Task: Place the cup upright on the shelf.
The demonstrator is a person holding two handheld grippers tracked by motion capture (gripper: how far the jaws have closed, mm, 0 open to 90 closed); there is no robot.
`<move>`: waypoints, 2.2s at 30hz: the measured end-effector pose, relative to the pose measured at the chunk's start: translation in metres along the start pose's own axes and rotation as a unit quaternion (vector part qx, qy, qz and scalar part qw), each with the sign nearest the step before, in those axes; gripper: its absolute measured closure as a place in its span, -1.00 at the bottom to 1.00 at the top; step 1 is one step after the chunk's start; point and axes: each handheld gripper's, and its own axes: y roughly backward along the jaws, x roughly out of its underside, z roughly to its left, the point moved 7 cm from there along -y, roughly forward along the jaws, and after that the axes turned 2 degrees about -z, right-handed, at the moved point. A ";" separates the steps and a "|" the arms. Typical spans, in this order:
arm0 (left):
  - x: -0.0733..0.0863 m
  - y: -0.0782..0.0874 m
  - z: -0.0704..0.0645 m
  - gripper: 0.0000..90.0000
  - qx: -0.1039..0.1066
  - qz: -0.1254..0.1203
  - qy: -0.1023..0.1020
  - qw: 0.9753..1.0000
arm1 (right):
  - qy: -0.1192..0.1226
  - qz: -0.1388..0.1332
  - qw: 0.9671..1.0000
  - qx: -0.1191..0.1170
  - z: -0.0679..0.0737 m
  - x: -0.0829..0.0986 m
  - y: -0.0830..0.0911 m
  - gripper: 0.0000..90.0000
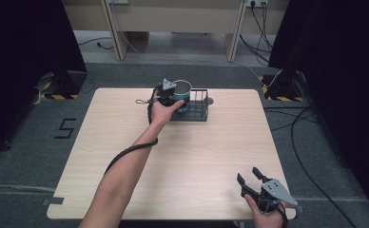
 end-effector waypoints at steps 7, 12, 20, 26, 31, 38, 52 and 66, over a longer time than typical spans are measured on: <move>0.002 0.003 0.001 -0.68 0.001 -0.009 -0.013 1.000 | 0.001 0.001 1.000 -0.002 0.000 0.000 0.000 -0.24; 0.007 0.004 0.002 -0.68 0.001 -0.004 -0.007 1.000 | 0.001 0.002 1.000 -0.002 0.000 0.000 0.000 -0.24; 0.008 0.005 0.002 -0.68 -0.003 -0.006 -0.002 1.000 | 0.001 0.002 1.000 -0.003 0.000 0.000 0.000 -0.24; 0.009 0.007 0.002 -0.68 -0.003 -0.009 -0.003 1.000 | -0.001 0.002 1.000 -0.003 0.000 0.000 0.000 -0.24; 0.007 0.010 0.000 -0.68 -0.001 -0.015 -0.005 1.000 | 0.000 0.003 1.000 -0.004 0.000 0.000 0.000 -0.24; 0.005 0.013 -0.001 -0.68 -0.002 -0.018 -0.006 1.000 | 0.001 0.004 1.000 -0.003 0.001 0.000 0.000 -0.25; 0.007 0.016 0.000 -0.68 -0.005 -0.021 -0.004 1.000 | 0.001 0.004 1.000 -0.003 0.001 0.000 0.000 -0.25; 0.005 0.029 0.000 -0.68 -0.002 -0.036 0.002 0.999 | 0.003 0.005 1.000 -0.003 0.001 0.000 -0.001 -0.25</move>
